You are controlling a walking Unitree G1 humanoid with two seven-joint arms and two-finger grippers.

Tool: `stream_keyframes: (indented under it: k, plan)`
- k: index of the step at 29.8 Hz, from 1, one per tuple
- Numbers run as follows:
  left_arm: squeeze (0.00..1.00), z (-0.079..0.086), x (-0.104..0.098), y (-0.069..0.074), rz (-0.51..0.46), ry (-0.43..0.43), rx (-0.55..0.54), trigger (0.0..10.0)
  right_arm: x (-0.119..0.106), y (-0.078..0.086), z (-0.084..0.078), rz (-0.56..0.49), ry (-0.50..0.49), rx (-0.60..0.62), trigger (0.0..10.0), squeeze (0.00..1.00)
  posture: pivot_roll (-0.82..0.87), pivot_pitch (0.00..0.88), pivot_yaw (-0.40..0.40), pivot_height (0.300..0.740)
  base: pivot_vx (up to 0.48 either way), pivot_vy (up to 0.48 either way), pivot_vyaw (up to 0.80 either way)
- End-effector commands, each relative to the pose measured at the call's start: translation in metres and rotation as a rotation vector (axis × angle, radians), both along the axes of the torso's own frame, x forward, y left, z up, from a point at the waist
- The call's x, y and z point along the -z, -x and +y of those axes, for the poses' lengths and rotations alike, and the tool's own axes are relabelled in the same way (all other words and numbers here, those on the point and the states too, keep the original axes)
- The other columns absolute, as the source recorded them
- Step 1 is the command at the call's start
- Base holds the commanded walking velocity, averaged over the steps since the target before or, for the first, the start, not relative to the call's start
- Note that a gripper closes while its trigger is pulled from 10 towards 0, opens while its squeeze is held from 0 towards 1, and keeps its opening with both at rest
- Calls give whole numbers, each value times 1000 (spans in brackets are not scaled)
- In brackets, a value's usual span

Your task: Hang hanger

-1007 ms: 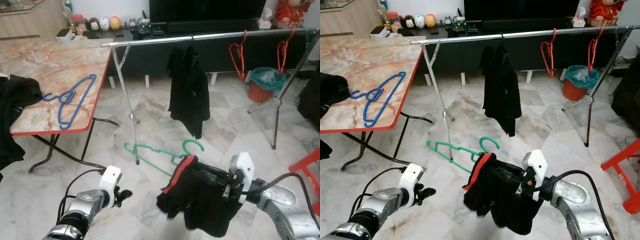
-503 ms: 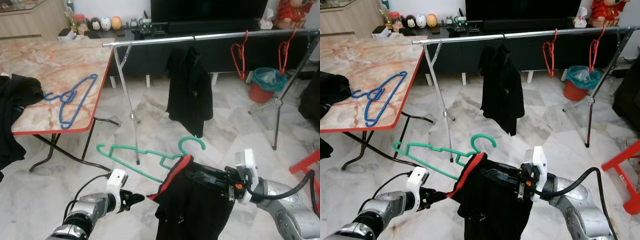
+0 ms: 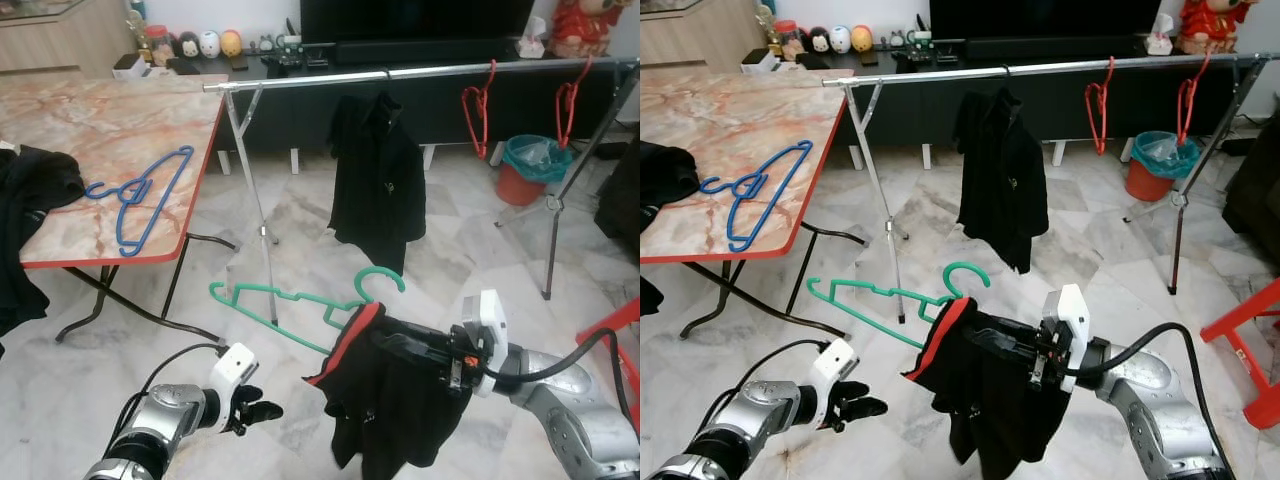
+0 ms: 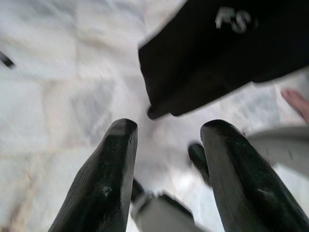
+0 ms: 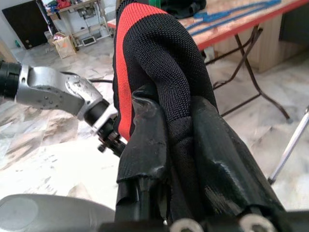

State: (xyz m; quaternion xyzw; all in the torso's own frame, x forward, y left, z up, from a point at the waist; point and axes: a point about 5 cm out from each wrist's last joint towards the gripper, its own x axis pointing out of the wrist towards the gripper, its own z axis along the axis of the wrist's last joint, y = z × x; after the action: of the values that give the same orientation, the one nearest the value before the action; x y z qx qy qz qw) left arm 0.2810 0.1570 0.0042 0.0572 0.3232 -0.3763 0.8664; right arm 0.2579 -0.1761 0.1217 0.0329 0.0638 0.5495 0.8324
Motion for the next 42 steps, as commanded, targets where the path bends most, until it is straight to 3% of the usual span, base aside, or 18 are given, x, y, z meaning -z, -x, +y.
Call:
stream_keyframes:
  k: [1,3,6,11,15,23,24,29,30,31,32,36,42]
  plan:
    - [0,-3,-7,-8,-62,-26,-9,10000,-6,-3,3,-25,-13,-2,10000,0,20,25,14,740,0,0,0]
    - [0,-8,-4,-8,-84,-76,10,10000,-8,-4,6,-33,-21,-13,10000,0,15,25,15,740,0,0,0]
    - [0,-13,-1,-7,-90,-69,10,10000,-8,-5,8,-35,-18,-14,10000,0,13,26,15,740,0,0,0]
    - [0,-17,1,-4,-139,-105,55,10000,-3,-20,9,-56,27,82,10000,0,12,32,16,740,0,0,0]
    - [0,-19,3,0,-128,-99,103,10000,-1,-29,14,-67,31,142,10000,0,14,33,15,740,0,0,0]
    - [0,-22,1,-2,-129,-57,88,10000,-6,-30,33,-85,-20,113,10000,0,19,36,15,740,0,0,0]
    - [1000,-23,0,-4,-133,-46,74,10000,-9,-30,38,-93,-38,101,10000,0,19,36,15,740,0,0,0]
    - [1000,-26,-1,-6,-139,-40,63,10000,-12,-28,48,-104,-53,72,10000,0,17,37,14,740,0,0,0]
    - [345,-28,-1,-6,-140,-46,69,10000,-12,-28,51,-108,-53,67,10000,0,17,37,14,740,0,0,0]
    - [345,-28,-1,-6,-140,-46,69,10000,-12,-28,51,-108,-53,67,10000,0,17,37,14,740,0,0,0]
    - [0,-28,0,-6,-140,-51,69,10000,-13,-28,51,-110,-55,65,10000,0,17,37,14,740,0,0,0]
    - [0,-28,1,-6,-140,-58,62,10000,-15,-29,54,-115,-64,60,10000,0,17,36,14,740,0,0,0]
    - [0,-22,-1,-13,-179,-113,-64,10000,-18,-27,63,-121,-81,27,10000,0,14,37,11,740,0,0,0]
